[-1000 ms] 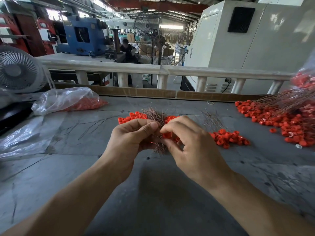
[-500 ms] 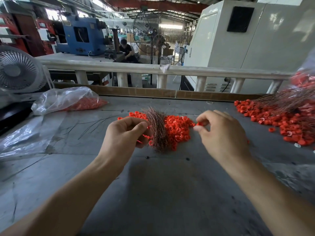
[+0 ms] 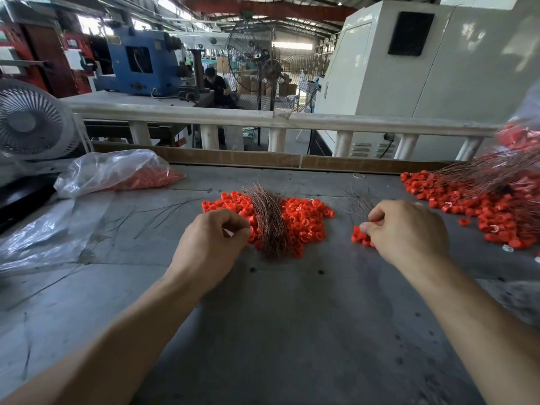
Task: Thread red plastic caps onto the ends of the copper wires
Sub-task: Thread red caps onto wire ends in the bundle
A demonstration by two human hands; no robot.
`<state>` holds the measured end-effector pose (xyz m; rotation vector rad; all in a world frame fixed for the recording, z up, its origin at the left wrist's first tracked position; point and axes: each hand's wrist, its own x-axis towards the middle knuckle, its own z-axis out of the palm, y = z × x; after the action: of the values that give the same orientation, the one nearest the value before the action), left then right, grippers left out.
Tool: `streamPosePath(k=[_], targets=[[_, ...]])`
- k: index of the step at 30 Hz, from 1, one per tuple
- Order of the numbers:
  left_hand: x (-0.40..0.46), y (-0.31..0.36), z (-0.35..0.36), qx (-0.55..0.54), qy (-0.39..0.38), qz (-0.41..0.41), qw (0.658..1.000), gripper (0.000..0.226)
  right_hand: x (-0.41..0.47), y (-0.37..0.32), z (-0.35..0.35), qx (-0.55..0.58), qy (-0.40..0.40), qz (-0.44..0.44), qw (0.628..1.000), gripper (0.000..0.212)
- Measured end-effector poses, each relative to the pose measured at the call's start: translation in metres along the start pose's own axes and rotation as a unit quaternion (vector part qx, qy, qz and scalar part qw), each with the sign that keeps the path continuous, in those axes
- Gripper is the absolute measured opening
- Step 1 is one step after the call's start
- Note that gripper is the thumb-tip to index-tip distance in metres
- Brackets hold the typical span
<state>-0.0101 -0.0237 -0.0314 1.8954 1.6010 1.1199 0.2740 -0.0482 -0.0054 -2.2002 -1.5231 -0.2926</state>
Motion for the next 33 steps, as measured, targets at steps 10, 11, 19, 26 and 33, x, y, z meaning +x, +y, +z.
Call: streamPosePath(k=[10,11,19,26,33], targets=[[-0.003,0.005,0.002,0.028,0.0,0.044,0.999,0.008,-0.017,-0.025,0.004,0.155,0.014,-0.141,0.978,0.003],[-0.004,0.005,0.003,0.025,0.0,0.048,0.999,0.009,-0.02,-0.029,0.005,0.169,0.002,-0.156,0.973,0.003],[-0.007,0.014,0.013,0.071,0.006,0.144,0.987,0.016,-0.039,-0.055,0.013,0.193,-0.05,-0.237,0.951,0.007],[-0.003,0.02,0.018,0.132,0.02,0.216,0.967,0.013,-0.04,-0.056,0.014,0.191,-0.055,-0.243,0.949,0.009],[-0.004,0.022,0.019,0.141,0.039,0.224,0.963,0.004,-0.041,-0.057,0.014,0.199,-0.052,-0.247,0.947,0.007]])
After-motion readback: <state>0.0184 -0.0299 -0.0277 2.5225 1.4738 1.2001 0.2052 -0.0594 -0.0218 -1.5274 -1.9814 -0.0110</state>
